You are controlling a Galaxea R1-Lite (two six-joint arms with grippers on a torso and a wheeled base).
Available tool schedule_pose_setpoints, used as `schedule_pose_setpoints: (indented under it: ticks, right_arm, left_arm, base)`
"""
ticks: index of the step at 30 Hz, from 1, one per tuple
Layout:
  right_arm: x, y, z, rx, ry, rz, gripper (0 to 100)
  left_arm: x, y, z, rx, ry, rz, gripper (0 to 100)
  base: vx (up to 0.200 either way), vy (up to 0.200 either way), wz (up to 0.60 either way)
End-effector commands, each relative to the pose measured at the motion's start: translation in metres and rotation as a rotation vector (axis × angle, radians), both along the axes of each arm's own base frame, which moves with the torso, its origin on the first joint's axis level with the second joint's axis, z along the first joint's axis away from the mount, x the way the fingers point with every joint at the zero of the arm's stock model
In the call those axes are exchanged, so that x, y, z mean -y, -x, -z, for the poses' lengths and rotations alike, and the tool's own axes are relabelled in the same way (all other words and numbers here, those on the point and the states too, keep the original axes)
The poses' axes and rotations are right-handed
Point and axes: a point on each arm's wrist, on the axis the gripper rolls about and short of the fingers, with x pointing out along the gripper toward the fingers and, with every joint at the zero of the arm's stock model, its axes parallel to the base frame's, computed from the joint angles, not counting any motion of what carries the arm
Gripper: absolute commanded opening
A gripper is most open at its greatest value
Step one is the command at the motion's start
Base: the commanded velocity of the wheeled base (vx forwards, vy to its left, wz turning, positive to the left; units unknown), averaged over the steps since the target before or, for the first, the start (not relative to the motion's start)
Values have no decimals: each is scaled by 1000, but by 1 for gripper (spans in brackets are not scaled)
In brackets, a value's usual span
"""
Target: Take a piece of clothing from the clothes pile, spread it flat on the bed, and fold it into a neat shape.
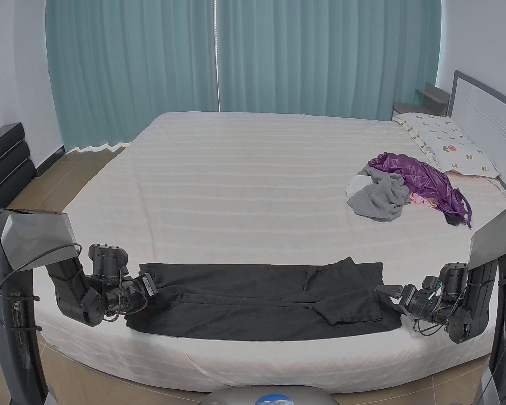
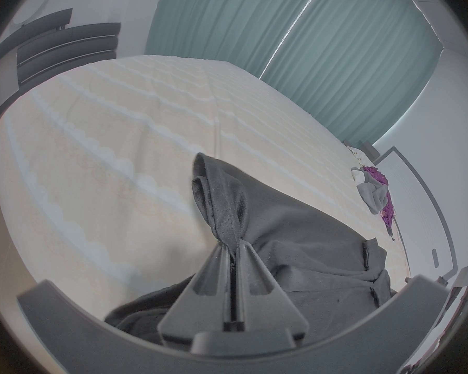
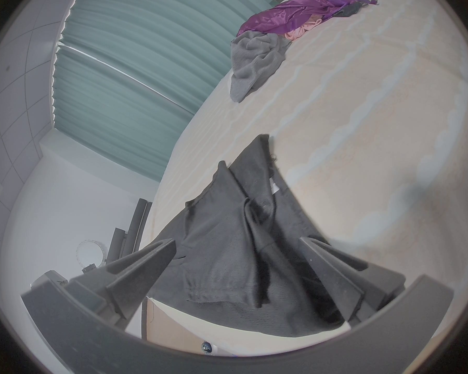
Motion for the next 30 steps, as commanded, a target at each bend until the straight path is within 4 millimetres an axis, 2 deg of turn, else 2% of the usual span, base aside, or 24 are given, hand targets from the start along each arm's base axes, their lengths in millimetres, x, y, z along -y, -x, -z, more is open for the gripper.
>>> schedule_pose_setpoints:
  ticks: [1, 17, 24, 30]
  right_arm:
    - [0, 0, -1, 13, 0, -1, 100]
    - [0, -1, -1, 15, 0, -1, 100]
    - [0, -1, -1, 17, 1, -1, 100]
    - [0, -1, -1, 17, 2, -2, 100]
  left_arm:
    - [2, 0, -4, 10, 5, 0, 0]
    - [14, 7, -40, 89, 61, 3, 0]
    - [24, 9, -51, 115, 67, 33, 0]
    - [42, 15, -65, 119, 80, 79, 0]
  base:
    - [0, -200, 0]
    - [0, -200, 0]
    - [0, -200, 0]
    - [0, -200, 0]
